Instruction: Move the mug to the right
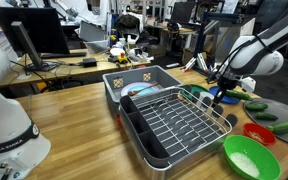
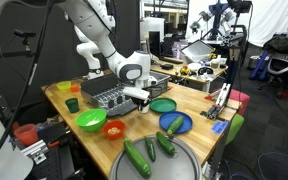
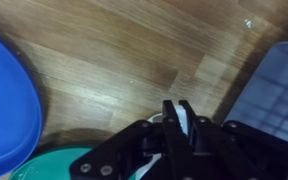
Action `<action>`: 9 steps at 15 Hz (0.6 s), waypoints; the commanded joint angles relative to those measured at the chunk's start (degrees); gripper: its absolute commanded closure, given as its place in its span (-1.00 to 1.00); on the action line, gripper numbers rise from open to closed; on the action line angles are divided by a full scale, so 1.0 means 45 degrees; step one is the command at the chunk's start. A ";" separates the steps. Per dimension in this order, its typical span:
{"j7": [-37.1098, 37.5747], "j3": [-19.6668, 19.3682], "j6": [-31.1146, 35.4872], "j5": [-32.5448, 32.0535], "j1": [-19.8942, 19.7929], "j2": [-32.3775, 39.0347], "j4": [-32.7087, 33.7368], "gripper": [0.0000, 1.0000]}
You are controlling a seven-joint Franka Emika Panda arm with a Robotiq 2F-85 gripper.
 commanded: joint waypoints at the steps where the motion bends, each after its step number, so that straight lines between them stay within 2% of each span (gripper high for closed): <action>1: -0.0372 0.0356 0.0388 0.0074 -0.0639 -0.0490 -0.0547 0.95; 5: -0.1214 0.0119 0.0350 -0.0480 -0.0825 -0.1202 -0.1050 0.95; 9: -0.3097 -0.0005 -0.0483 -0.1133 -0.1003 -0.2029 -0.1476 0.95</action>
